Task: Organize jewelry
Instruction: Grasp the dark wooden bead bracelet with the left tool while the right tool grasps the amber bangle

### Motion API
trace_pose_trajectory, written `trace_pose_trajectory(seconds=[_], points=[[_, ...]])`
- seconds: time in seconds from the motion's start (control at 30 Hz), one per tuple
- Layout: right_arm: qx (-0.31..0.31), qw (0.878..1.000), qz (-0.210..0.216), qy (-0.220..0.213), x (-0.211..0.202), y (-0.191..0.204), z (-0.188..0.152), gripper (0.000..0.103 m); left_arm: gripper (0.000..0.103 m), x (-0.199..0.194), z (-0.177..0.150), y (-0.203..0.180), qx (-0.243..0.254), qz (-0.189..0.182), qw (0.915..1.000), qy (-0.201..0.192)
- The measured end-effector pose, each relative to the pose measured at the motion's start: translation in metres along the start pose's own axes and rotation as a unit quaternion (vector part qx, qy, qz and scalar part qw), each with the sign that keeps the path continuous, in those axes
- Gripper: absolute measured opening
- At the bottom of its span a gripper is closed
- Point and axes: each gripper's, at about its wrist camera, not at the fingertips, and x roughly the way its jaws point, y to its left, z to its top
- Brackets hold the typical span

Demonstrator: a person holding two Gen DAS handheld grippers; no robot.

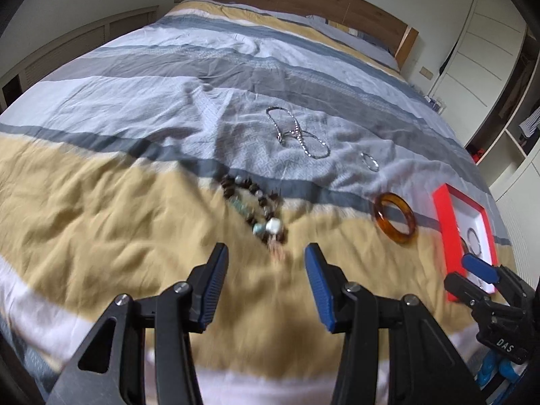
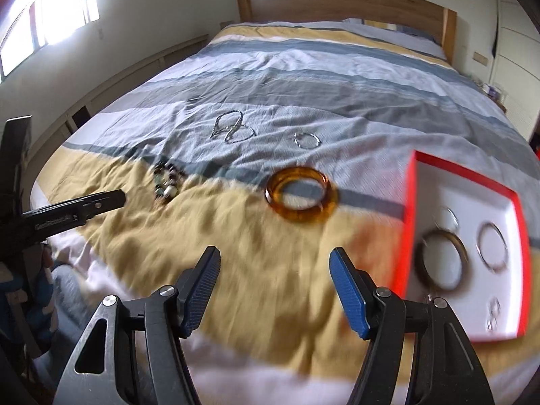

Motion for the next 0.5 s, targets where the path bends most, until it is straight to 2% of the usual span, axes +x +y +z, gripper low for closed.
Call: trace_pose_trajectory(seconds=[0.17, 0.37, 0.5], points=[[-0.007, 1.000, 0.012, 0.003, 0.038, -0.008, 0.028, 0.067, 0.045, 0.054, 0.020, 0.001, -0.004, 0.036, 0.9991, 0.024], [-0.027, 0.999, 0.027, 0.017, 0.082, -0.008, 0.047, 0.067, 0.046, 0.080, 0.019, 0.004, 0.001, 0.048, 0.9985, 0.027], [-0.040, 0.998, 0.039, 0.034, 0.108, -0.002, 0.051, 0.053, 0.047, 0.087, 0.018, 0.009, -0.008, 0.041, 0.9988, 0.023]])
